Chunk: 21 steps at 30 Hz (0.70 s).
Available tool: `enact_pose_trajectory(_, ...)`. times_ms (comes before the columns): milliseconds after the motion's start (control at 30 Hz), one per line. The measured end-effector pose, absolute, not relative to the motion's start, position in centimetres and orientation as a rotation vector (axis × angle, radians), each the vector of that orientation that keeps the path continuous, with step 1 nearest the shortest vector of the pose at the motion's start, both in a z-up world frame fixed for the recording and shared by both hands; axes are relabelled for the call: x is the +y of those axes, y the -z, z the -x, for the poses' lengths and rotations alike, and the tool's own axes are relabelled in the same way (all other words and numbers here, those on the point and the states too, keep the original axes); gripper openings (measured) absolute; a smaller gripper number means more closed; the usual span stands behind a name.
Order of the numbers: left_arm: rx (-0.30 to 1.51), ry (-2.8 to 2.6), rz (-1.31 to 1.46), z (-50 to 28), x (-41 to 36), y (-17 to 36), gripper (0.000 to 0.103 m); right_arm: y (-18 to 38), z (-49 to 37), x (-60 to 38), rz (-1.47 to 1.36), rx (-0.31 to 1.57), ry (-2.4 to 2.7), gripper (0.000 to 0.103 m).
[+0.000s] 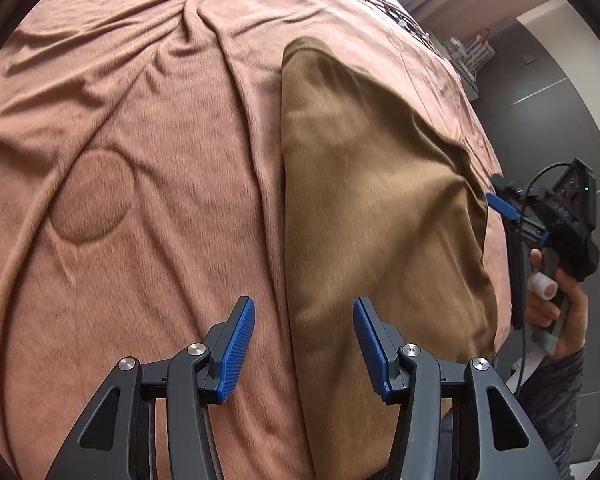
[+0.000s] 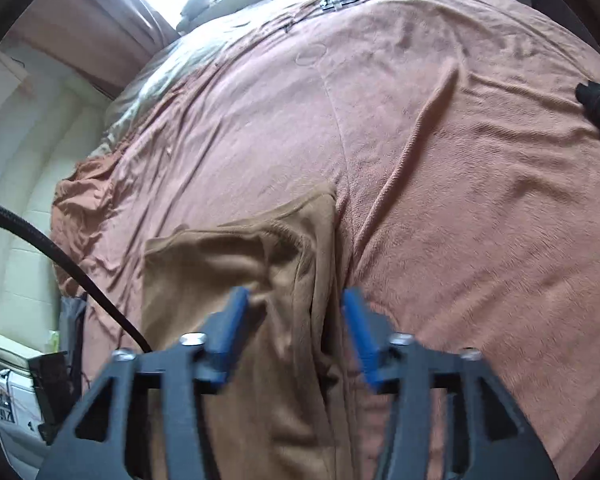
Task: Fold small clothes
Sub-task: 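Open the right tool and withdraw both tools from the folded shirt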
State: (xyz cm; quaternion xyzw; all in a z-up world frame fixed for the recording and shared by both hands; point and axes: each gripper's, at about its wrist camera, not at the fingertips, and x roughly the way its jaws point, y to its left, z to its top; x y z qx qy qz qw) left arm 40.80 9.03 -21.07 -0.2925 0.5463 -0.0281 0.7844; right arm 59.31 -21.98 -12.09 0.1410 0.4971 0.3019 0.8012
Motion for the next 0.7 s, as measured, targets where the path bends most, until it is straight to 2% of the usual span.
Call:
enact_pose_trajectory(433, 1.195, 0.094, 0.61, -35.9, 6.4, 21.0, 0.053, 12.9, -51.2, -25.6, -0.192, 1.139, -0.667, 0.054)
enact_pose_trajectory(633, 1.206, 0.109, 0.568, -34.3, 4.5, 20.8, 0.053, 13.4, -47.7, -27.3, -0.18, 1.15, -0.635, 0.05)
enact_pose_trajectory(700, 1.211, 0.111, 0.557, -33.8, 3.9, 20.9, 0.053, 13.6, -46.8, -27.5, -0.181, 1.156, -0.629, 0.044)
